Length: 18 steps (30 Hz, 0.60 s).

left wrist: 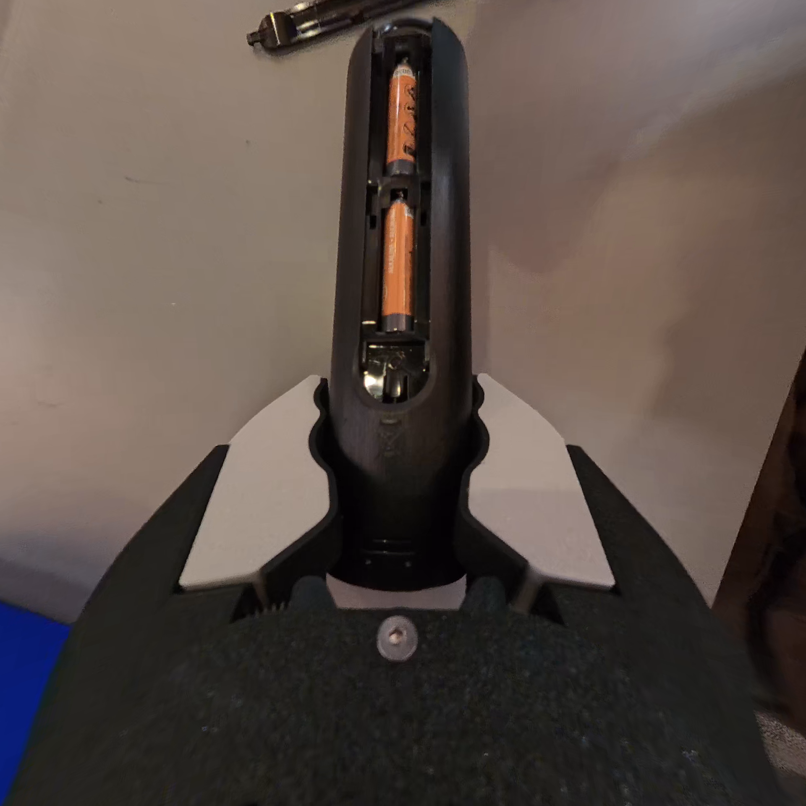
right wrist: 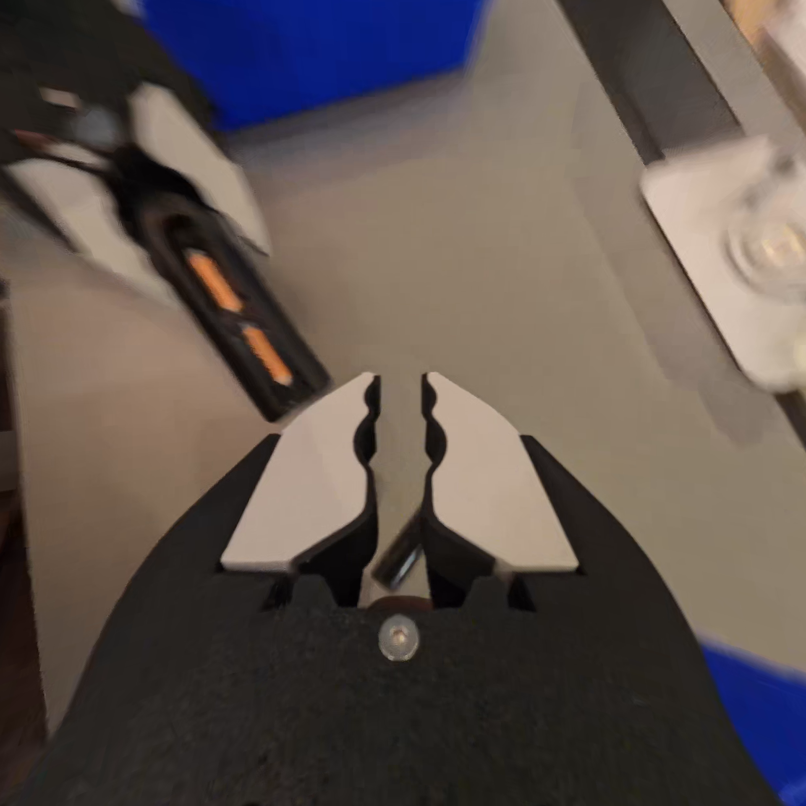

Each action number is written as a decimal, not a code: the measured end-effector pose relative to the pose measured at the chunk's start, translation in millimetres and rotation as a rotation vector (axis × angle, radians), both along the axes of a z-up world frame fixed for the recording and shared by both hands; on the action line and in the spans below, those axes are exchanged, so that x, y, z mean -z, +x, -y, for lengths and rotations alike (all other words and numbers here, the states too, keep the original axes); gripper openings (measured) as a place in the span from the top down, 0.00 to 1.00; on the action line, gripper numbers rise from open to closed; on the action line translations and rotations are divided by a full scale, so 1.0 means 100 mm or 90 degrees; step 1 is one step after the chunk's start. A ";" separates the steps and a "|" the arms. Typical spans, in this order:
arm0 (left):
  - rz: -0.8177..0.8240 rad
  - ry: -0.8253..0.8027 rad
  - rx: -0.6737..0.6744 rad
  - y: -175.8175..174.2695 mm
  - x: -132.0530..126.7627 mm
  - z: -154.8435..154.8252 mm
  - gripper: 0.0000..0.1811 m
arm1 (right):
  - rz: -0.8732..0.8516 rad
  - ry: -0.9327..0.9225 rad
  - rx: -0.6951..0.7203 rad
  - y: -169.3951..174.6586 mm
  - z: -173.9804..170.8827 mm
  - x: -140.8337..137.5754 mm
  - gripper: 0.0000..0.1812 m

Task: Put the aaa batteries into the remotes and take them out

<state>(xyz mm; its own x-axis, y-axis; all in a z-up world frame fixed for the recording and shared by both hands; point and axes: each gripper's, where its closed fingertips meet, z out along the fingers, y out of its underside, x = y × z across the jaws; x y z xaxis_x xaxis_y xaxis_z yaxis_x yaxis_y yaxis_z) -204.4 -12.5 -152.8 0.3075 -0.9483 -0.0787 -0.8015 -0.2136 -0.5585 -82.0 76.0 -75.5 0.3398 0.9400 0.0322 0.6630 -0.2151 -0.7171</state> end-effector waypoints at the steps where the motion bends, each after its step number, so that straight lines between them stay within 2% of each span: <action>1: -0.007 0.001 0.003 -0.01 0.01 0.01 0.66 | 0.024 -0.016 0.077 0.17 -0.07 0.10 0.86; 3: -0.012 0.003 0.010 -0.02 0.02 0.03 0.66 | 0.062 -0.059 0.196 0.46 -0.08 0.34 0.84; 5: -0.008 0.005 0.021 -0.01 0.02 0.06 0.66 | 0.090 -0.087 0.278 0.64 -0.03 0.58 0.82; 7: 0.003 0.004 0.030 0.01 0.00 0.08 0.66 | 0.105 -0.094 0.333 0.76 0.04 0.79 0.78; 10: 0.018 -0.002 0.031 0.01 -0.03 0.09 0.66 | 0.115 -0.095 0.382 0.91 0.13 1.03 0.79; 13: 0.033 -0.012 0.029 0.00 -0.05 0.08 0.66 | 0.081 -0.120 0.416 0.92 0.26 1.15 0.79; 18: 0.078 -0.035 0.032 0.01 -0.10 0.08 0.66 | -0.015 -0.140 0.475 0.95 0.31 1.18 0.80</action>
